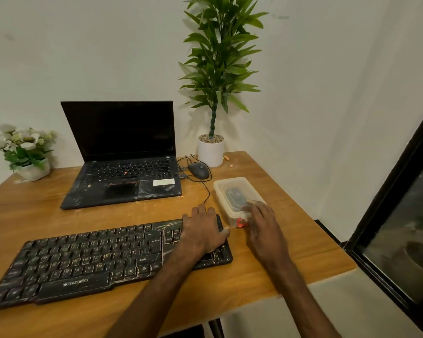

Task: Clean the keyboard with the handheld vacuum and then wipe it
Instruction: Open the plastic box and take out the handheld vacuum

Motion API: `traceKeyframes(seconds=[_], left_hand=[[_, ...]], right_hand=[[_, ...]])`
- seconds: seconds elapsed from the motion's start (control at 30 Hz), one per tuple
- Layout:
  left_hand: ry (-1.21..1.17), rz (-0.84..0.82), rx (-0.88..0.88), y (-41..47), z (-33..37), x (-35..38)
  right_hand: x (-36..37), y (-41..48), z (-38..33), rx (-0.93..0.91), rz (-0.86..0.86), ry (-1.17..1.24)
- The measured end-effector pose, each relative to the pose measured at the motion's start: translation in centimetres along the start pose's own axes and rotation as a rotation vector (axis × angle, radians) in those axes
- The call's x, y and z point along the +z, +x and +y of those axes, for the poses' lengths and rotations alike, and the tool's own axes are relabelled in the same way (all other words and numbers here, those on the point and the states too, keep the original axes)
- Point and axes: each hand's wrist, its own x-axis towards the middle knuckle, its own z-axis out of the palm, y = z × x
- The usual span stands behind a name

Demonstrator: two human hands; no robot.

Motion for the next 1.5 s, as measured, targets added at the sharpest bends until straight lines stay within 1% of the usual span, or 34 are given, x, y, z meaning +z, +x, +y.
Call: traceKeyframes(seconds=[0.13,0.3,0.4,0.5,0.7,0.73,0.8,0.87,0.9,0.97,1.1,1.13,1.17,1.23,1.27,1.33,1.4,1.5], left_hand=[[0.035,0.010,-0.021,-0.8,0.0,0.1],[0.049,0.051,-0.029,-0.6,0.2,0.0],[-0.033,0.085,0.032,-0.3,0.2,0.3],[-0.097,0.070,0.119,-0.5,0.6,0.5],[-0.118,-0.057,0.111,-1.4,0.6,0.3],[-0.118,-0.103,0.124,-1.5,0.3,0.2],[-0.115,-0.251,0.168,-1.8,-0.8,-0.3],[-0.060,-0.384,0.199,-2.1,-1.9,-1.0],[-0.027,-0.412,0.204,-2.2,-2.4,-1.2],[0.002,-0.380,0.202,-2.4,-2.8,-1.5],[-0.002,-0.204,0.209,-2.2,-3.5,-1.9],[-0.006,-0.177,0.204,-2.2,-4.0,-2.1],[-0.018,-0.164,0.196,-2.2,-4.5,-2.2],[-0.055,-0.158,0.182,-2.4,-5.4,-2.5],[-0.071,-0.155,0.181,-2.6,-5.9,-2.5],[-0.083,-0.149,0.182,-2.9,-6.7,-2.7],[-0.101,-0.154,0.186,-3.1,-7.4,-2.9],[-0.139,-0.147,0.197,-3.5,-7.9,-3.5]], right_hand=[[-0.1,-0.4,-0.5,0.023,-0.011,-0.008],[0.3,-0.4,0.0,0.008,-0.043,-0.087],[0.5,-0.7,0.1,0.037,-0.092,-0.068],[0.3,-1.0,-0.2,0.083,-0.090,-0.028],[-0.8,-2.7,-0.7,0.098,-0.029,-0.071],[-0.9,-2.8,-0.9,0.100,-0.019,-0.096],[-1.2,-2.9,-1.5,0.077,0.039,-0.102],[-1.2,-3.1,-2.7,0.040,0.126,-0.025],[-1.2,-3.4,-3.4,0.022,0.165,0.026],[-0.8,-4.0,-4.4,0.008,0.192,0.103],[-0.1,-4.9,-5.7,-0.027,0.182,0.158],[0.0,-5.0,-6.0,-0.023,0.161,0.188],[0.0,-5.1,-6.4,0.018,0.110,0.229],[0.6,-5.1,-6.8,0.112,-0.057,0.305],[1.0,-5.0,-6.8,0.109,-0.156,0.305],[1.8,-4.4,-6.6,0.040,-0.382,0.264],[2.2,-3.4,-6.5,-0.044,-0.560,0.185],[2.1,-2.0,-7.2,-0.115,-0.682,0.029]])
